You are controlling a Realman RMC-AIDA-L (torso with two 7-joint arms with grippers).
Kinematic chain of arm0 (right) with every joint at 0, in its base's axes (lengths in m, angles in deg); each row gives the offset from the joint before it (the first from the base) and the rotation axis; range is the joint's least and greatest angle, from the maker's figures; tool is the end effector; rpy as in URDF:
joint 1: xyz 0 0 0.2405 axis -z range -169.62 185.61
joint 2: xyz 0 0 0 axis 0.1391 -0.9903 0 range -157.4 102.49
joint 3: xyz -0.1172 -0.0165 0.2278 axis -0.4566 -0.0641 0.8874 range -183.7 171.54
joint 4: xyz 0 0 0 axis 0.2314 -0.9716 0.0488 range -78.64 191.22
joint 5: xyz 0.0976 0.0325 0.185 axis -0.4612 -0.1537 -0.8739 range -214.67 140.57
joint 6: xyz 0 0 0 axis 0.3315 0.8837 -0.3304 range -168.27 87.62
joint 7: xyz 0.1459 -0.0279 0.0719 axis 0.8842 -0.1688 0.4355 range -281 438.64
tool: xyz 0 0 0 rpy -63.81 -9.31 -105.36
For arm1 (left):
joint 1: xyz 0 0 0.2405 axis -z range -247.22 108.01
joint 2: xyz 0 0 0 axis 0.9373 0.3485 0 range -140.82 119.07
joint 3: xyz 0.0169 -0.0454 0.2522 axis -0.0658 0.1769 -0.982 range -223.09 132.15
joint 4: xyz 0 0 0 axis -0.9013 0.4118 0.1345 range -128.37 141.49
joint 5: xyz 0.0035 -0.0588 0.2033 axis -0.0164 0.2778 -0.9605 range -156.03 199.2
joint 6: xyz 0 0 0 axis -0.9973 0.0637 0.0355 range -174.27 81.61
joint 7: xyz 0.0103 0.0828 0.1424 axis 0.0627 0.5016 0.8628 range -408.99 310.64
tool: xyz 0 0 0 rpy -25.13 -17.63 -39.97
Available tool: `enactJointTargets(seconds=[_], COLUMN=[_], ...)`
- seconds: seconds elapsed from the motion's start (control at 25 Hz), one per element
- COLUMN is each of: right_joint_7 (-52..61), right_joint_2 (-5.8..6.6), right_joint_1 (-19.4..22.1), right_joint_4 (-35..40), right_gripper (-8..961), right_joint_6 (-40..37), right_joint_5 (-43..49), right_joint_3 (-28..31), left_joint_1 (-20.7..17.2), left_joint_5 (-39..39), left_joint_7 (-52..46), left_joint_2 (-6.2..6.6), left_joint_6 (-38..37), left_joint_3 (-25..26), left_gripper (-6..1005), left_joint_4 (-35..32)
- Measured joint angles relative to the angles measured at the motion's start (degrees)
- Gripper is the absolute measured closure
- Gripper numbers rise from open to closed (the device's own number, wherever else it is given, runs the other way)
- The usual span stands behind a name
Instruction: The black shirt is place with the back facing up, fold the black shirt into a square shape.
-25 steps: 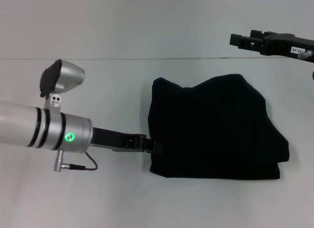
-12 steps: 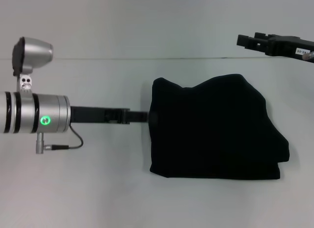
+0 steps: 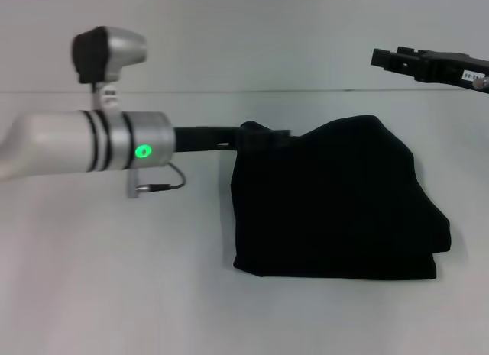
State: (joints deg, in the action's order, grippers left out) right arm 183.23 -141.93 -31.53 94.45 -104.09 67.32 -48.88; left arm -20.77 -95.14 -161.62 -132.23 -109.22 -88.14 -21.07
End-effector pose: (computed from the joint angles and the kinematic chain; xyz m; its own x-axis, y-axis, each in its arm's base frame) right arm 0.2261 0.4524 0.0416 0.5648 -0.4517 -0.6906 -0.7787 -0.5687 -0.2649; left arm -0.1821 0.4316 -0.0705 0.5183 0.6845 0.5126 0.8159 -0.5754 -0.0566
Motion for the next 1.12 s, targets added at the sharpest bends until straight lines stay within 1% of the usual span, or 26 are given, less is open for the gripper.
enactJointTargets(seconds=[0.12, 0.24, 0.36, 0.56, 0.88, 1.12], right_joint_7=[0.00, -0.01, -0.08, -0.42, -0.56, -0.61], right_joint_2=[-0.12, -0.20, -0.32, -0.46, -0.58, -0.68], right_joint_1=[-0.20, -0.25, -0.27, -0.08, -0.13, -0.38], right_joint_4=[-0.07, -0.09, -0.14, -0.26, -0.28, -0.29], right_gripper=[284, 284, 284, 285, 285, 287], right_joint_6=[0.18, 0.24, 0.24, 0.61, 0.68, 1.06], right_joint_5=[0.07, 0.18, 0.32, 0.38, 0.40, 0.40], right_joint_3=[0.00, -0.07, -0.23, -0.37, -0.45, -0.44], left_joint_1=[1.85, 3.66, 6.01, 7.78, 8.26, 8.03], left_joint_5=[-0.01, -0.01, 0.02, 0.57, 2.38, 2.62], left_joint_7=[1.75, 3.71, 5.47, 7.04, 8.52, 9.19], left_joint_2=[-1.80, -2.71, -2.87, -3.08, -3.19, -3.28], left_joint_6=[5.20, 9.32, 13.55, 18.40, 24.14, 26.01], left_joint_3=[-0.34, -0.89, -1.03, -1.03, -1.24, -1.19], left_gripper=[144, 145, 145, 145, 143, 142], left_joint_4=[1.50, 3.58, 7.47, 10.32, 12.96, 13.66])
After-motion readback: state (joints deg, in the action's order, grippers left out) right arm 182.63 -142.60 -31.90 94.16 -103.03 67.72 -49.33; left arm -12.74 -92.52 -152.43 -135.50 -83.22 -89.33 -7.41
